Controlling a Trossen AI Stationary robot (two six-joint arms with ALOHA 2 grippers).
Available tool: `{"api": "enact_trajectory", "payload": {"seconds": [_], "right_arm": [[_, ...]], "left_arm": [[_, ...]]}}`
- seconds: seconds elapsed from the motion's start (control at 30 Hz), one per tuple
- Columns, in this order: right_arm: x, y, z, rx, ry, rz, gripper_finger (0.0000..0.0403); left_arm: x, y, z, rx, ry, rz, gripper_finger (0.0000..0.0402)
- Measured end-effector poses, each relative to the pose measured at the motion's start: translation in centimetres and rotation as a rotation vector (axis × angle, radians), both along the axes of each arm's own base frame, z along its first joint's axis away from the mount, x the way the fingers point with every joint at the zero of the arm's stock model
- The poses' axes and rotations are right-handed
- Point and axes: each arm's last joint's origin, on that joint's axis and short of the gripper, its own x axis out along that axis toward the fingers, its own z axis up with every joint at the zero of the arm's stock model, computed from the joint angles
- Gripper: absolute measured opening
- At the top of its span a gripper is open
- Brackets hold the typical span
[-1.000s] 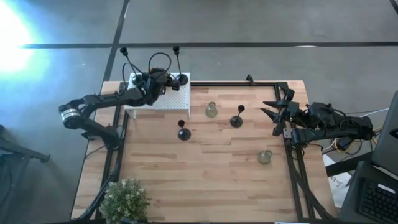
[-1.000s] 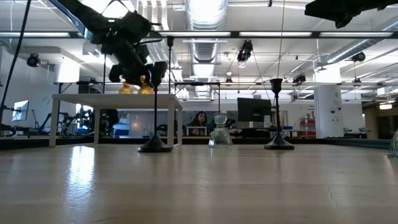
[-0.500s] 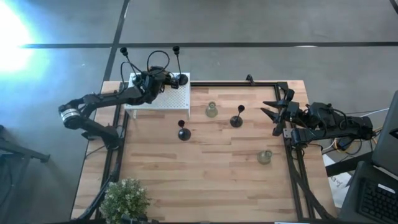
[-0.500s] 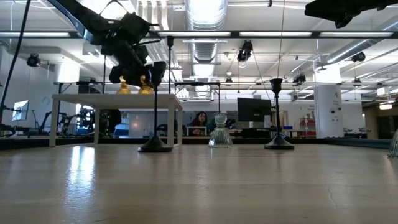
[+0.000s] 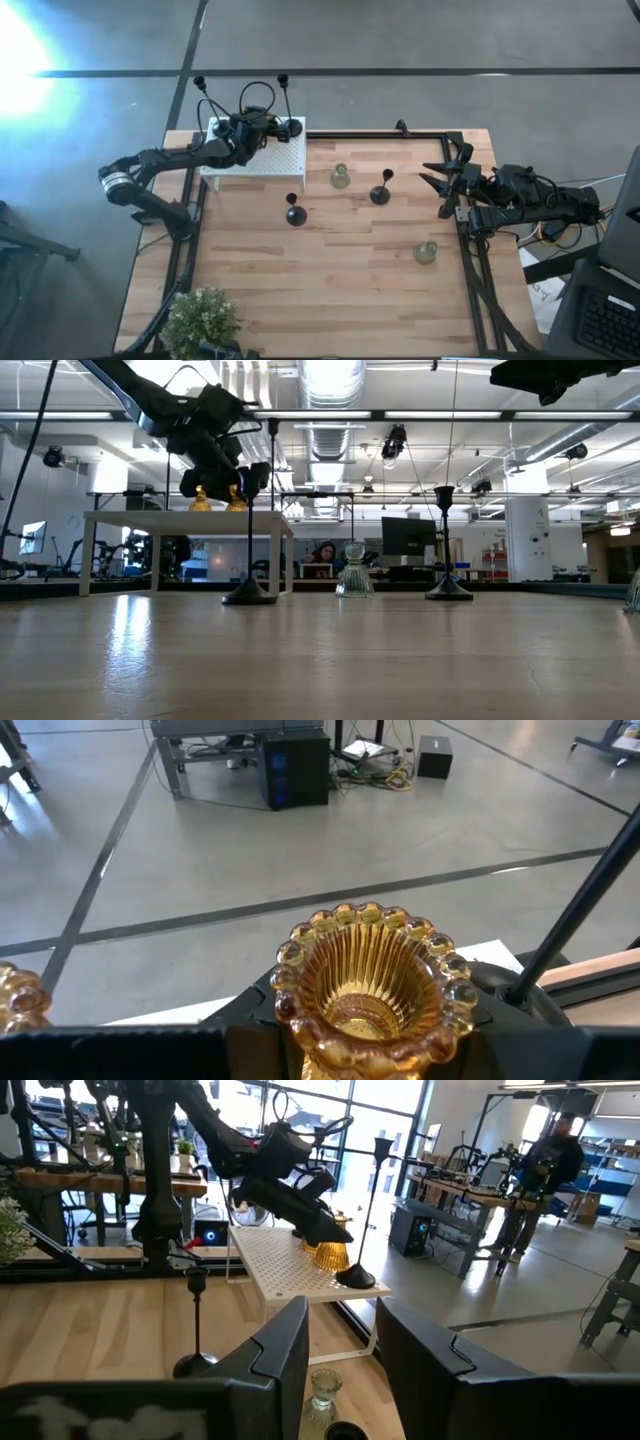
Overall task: Pick & Place candle stick holders
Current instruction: Put the orange candle holder on the shelf
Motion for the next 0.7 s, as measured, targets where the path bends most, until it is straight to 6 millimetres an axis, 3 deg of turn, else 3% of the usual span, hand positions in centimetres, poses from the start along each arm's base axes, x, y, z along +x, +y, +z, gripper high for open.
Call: {"api": "enact_trajectory", "payload": {"seconds": [0.2,0.5,0.7], "right_arm": [[0.0,0.0,-0.01,0.0,0.0,0.0,0.0123],[0.0,0.0,-0.04,0.0,0.001,0.0,0.0119],[0.0,0.0,-0.05,0.0,0.001,0.0,0.0109]], "left_arm": [[-0.06,-0.02,0.04,0.0,0.009,-0.003,0.0131],[-0.14,-0.08,-0.26,-0.014,0.03,-0.013,0.0229],[-0.12,-0.13,-0.13,-0.012,0.012,-0.012,0.0249]]}}
